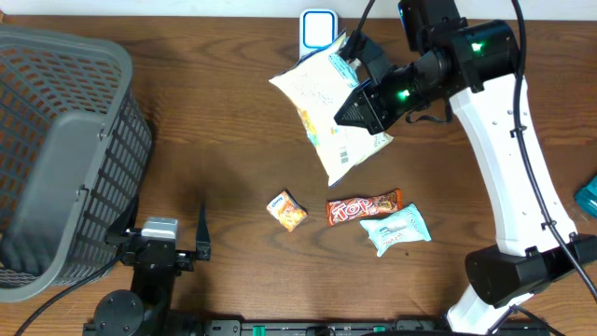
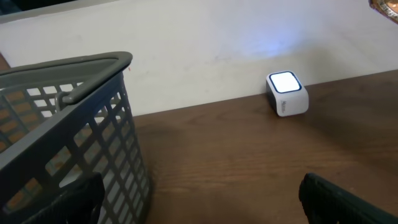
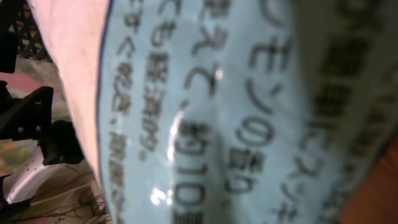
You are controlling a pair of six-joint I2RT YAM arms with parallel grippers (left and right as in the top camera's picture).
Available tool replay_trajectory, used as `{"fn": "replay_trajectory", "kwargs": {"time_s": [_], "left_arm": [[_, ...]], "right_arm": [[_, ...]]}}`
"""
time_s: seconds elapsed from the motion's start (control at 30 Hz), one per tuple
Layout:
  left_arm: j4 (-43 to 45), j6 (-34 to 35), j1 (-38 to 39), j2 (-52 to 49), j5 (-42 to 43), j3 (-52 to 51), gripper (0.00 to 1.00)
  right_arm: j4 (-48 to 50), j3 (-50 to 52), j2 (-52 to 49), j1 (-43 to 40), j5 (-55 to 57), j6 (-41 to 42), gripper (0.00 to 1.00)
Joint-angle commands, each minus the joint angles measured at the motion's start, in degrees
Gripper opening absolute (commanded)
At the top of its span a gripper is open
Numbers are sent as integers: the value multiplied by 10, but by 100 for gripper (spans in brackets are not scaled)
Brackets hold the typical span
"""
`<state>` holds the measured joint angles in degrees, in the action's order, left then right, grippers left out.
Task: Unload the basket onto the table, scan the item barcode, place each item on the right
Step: 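Hold the white packet up to the scanner face with the right gripper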
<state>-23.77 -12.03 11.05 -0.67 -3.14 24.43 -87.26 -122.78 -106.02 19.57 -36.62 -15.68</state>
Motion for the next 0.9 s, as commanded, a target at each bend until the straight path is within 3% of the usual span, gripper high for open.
{"fn": "replay_trajectory", "kwargs": {"time_s": [0.0,0.33,0.73,0.87], "left_arm": [[2,3,2,0,1,1,100],[2,3,2,0,1,1,100],[2,3,2,0,1,1,100],[2,3,2,0,1,1,100]], "right_arm": [[-4,-3,1,19,-15,-11,2],[-16,-3,13,99,70,17,2],[-26,-3,31,102,81,24,2],[6,-1,29,108,145,23,2]]}}
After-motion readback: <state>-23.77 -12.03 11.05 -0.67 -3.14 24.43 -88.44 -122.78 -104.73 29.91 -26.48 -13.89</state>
